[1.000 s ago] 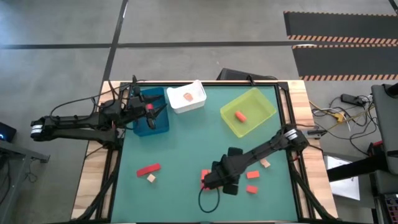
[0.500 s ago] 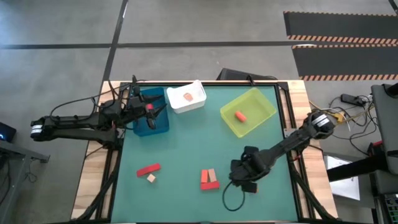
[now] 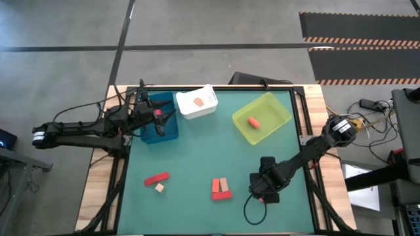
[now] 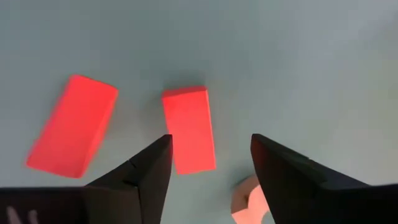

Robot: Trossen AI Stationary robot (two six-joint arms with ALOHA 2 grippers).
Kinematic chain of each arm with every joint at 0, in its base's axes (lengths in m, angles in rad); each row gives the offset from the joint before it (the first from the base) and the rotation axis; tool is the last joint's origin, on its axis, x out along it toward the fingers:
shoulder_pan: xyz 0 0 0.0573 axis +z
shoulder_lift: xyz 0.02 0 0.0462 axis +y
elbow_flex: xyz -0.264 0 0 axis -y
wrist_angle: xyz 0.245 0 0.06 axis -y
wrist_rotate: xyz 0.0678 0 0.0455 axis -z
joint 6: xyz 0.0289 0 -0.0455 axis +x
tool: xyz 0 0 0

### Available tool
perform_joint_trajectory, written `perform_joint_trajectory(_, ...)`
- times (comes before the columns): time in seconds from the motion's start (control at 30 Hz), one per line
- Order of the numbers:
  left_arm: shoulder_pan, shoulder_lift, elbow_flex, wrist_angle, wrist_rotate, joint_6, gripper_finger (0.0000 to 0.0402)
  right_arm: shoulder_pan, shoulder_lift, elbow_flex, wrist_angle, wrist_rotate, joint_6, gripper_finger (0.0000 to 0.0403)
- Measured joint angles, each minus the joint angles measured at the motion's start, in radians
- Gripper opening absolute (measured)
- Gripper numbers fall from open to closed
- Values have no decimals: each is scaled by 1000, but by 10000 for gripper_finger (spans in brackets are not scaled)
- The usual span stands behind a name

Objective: Sort & place blocks by color
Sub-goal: Put the orange block into the yellow bin

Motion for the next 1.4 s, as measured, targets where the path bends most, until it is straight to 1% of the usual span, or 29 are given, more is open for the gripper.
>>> perform_joint_trajectory(0.3,0,-1,-1,-1,0,0,180,2,0,-59,85,-7,-45,215)
perform_joint_trajectory(0.67,0,0,-2,-1,-1,0,180,4,1,-107,178,-29,-39,215)
perform_joint_trajectory(1.17,0,0,-2,-2,-1,0,180,4,1,-157,226,-26,-38,214)
perform_joint_trajectory(1.27,0,0,-2,-2,0,0,180,4,1,-160,226,-26,-37,205)
perform_joint_trajectory(1.4,0,0,-2,-2,0,0,180,4,1,-160,230,-26,-37,178)
